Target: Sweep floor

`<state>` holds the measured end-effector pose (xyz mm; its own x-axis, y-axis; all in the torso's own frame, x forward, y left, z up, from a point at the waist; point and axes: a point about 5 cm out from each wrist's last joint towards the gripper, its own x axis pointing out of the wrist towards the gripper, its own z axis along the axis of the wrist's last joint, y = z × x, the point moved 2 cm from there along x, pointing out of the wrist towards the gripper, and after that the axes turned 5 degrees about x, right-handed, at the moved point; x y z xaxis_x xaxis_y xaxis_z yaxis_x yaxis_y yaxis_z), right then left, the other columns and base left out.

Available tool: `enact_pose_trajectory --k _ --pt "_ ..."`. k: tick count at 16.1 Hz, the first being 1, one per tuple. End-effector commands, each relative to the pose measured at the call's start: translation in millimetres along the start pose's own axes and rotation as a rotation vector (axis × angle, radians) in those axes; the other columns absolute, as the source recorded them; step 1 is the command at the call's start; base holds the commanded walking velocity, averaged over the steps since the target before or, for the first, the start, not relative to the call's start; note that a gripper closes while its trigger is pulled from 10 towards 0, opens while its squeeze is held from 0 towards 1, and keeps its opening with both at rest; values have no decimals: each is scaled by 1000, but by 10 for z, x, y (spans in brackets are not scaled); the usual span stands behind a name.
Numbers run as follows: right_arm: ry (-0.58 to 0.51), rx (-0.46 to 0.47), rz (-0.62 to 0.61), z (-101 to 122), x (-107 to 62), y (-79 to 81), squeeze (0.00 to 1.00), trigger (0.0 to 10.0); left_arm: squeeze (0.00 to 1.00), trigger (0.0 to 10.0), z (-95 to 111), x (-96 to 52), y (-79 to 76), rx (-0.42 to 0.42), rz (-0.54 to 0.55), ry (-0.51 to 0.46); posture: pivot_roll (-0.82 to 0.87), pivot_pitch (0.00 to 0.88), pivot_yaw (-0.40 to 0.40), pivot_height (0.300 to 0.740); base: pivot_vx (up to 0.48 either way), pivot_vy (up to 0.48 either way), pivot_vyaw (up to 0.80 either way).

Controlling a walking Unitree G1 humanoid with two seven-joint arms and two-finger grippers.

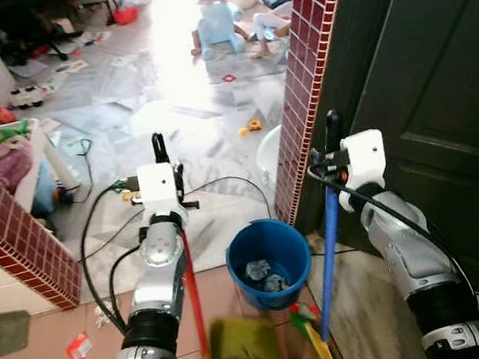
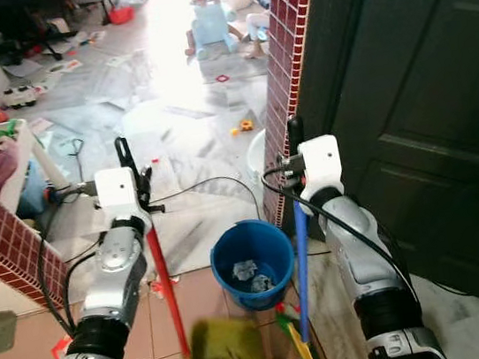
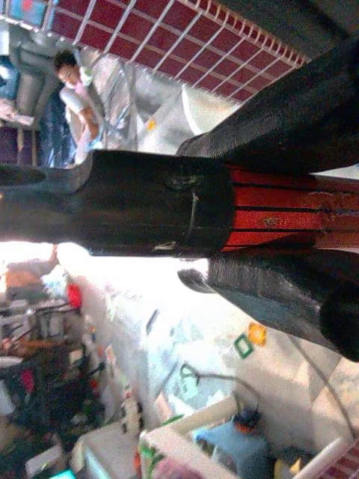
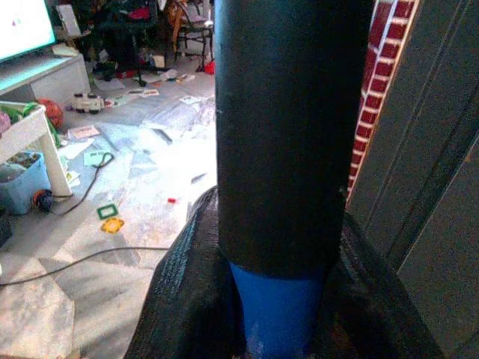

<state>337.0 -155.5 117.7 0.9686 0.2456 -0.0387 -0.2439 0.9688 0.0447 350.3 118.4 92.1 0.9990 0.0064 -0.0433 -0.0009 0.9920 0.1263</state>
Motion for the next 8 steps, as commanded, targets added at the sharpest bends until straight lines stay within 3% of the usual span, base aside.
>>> enact_pose_trajectory --k 1,4,6,8 --pt "-55 -6 18 185 32 18 0 10000 0 10000 203 94 -39 18 0 -63 -125 0 -8 740 0 0 0" --pt "-38 -58 76 219 51 146 0 10000 0 10000 192 103 -106 40 -21 -56 -116 15 -26 740 0 0 0" --pt "-30 -90 196 268 64 423 0 10000 0 10000 195 35 -137 64 -61 -79 -110 13 -33 740 0 0 0" --pt "4 -53 278 143 51 596 0 10000 0 10000 140 -23 -73 76 -40 -73 -71 0 -5 740 0 0 0"
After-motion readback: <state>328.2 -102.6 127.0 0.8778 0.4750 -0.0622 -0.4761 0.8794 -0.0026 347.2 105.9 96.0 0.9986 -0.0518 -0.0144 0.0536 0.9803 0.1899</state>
